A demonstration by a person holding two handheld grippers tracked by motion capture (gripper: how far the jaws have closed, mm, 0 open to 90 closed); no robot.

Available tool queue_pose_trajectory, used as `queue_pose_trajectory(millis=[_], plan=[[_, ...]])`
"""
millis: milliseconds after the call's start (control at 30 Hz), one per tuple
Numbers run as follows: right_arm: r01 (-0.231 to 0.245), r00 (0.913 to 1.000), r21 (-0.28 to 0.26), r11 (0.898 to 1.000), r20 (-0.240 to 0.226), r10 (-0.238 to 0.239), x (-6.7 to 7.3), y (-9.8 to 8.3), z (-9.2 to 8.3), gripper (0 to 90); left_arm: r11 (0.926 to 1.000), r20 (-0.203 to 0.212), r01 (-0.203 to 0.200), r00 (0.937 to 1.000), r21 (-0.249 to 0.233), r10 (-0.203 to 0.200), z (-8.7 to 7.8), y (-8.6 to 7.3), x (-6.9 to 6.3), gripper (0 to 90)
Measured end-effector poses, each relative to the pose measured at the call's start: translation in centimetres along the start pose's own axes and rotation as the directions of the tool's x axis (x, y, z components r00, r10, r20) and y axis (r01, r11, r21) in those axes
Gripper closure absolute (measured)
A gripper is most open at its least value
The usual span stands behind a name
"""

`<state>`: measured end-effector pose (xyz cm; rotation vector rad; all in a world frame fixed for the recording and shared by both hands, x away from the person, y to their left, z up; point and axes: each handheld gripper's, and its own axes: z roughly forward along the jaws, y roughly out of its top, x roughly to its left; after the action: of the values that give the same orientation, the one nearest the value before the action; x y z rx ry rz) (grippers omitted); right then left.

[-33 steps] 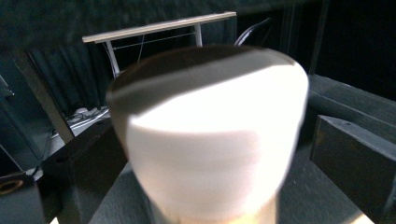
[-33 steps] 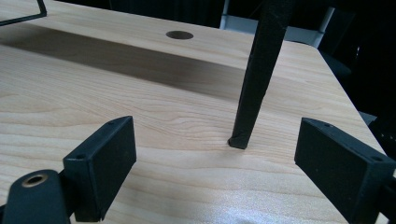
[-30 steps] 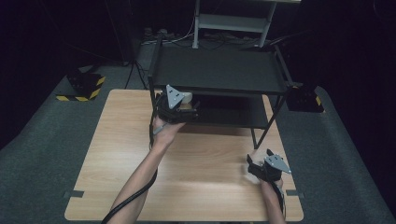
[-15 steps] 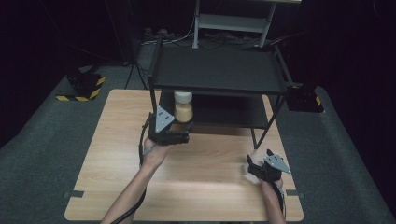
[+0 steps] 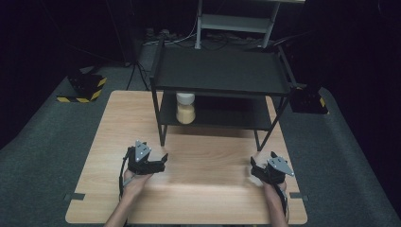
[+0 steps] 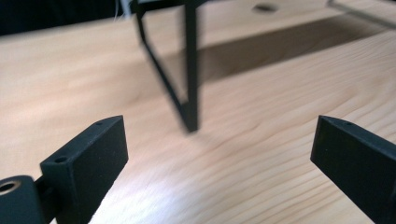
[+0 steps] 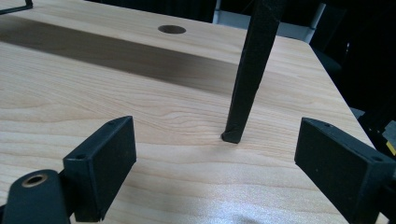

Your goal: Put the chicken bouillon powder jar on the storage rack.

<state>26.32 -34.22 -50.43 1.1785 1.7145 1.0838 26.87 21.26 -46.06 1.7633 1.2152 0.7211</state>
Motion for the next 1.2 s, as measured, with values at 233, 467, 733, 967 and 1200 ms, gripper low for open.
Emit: queue_pose_trajectory(millis=[233,467,733,967,1200], plan=[[0.0,0.9999,0.006,1.0,0.015,0.0,0.2,0.1,0.1,11.9,0.9951,-0.065,0.098,0.9931,-0.008,-0.098,2.1,-1.8,1.2,3.6],[0.0,0.9998,0.008,1.0,0.02,-0.001,0.3,0.1,0.1,11.9,0.9938,-0.054,0.11,0.9925,0.013,-0.109,2.7,-1.6,1.8,3.5],[-0.003,0.9997,0.008,1.0,0.023,0.003,0.4,0.1,0.0,11.9,0.993,-0.05,0.112,0.9926,0.035,-0.11,2.6,-1.5,1.7,3.6],[-0.004,0.9998,0.007,1.0,0.021,0.004,0.3,0.1,0.0,11.9,0.9923,-0.051,0.119,0.9919,0.036,-0.117,2.6,-1.5,1.7,3.7],[0.0,0.9998,0.008,1.0,0.019,-0.001,0.3,0.1,0.0,11.9,0.9922,-0.05,0.117,0.9922,0.043,-0.114,2.7,-1.4,1.7,3.9]])
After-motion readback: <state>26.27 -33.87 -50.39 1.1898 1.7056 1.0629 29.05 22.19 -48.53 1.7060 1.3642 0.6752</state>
